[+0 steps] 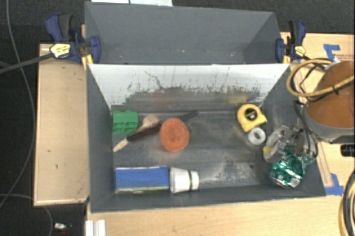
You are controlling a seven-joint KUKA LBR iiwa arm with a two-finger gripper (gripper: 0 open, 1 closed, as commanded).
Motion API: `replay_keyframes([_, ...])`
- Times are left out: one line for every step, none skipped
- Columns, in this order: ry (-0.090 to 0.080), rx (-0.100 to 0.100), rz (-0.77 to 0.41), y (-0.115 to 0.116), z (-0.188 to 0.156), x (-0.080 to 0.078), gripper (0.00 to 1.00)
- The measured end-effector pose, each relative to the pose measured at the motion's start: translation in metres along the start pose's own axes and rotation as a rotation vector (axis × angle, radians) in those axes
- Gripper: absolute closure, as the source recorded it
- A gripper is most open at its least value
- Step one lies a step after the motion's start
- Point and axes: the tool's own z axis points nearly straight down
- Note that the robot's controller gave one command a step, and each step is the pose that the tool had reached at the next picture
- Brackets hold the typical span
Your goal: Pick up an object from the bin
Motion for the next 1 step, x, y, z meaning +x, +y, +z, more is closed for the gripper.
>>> replay_keyframes([0.002,0.0,-0.003,0.0002,-0.0312,0.0,1.0])
